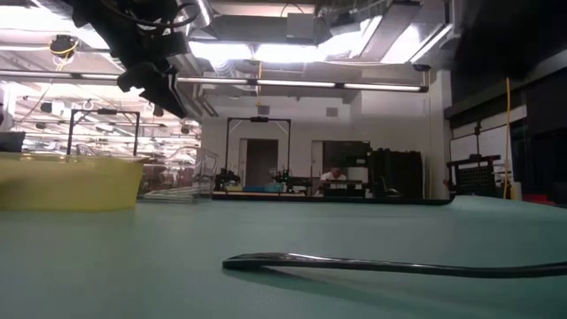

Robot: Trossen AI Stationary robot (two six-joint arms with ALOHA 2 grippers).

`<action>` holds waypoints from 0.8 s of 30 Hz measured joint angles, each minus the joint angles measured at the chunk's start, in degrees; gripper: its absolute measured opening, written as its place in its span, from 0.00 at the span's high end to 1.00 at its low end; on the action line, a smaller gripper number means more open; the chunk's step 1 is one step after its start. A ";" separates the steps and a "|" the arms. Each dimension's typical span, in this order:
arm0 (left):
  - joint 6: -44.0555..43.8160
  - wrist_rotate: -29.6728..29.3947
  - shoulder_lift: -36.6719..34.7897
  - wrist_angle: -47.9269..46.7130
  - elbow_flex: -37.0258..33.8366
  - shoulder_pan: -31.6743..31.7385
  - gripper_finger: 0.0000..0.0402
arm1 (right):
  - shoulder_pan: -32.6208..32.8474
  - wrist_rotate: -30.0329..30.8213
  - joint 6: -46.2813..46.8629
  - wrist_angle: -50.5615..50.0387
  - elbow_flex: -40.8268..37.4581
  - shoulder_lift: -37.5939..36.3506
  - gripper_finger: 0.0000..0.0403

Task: Sort silverware by color (type)
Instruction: Put the black spoon into the orange bin

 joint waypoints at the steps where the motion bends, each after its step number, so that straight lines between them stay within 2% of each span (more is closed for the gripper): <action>1: -0.02 0.00 0.00 0.06 0.00 -0.30 0.84 | 1.08 1.66 1.06 1.13 0.02 0.32 0.71; 5: -0.05 0.00 -0.02 0.02 0.00 -1.08 0.84 | 3.83 4.83 2.34 3.87 0.02 2.49 0.71; 13: -0.22 -0.03 -0.02 -0.38 -0.01 -1.48 0.84 | 3.10 -1.02 1.07 8.59 0.00 8.78 0.71; 24: -0.24 -0.04 -0.02 -0.34 0.00 -1.48 0.84 | 2.79 -0.64 -1.06 14.93 0.02 14.30 0.71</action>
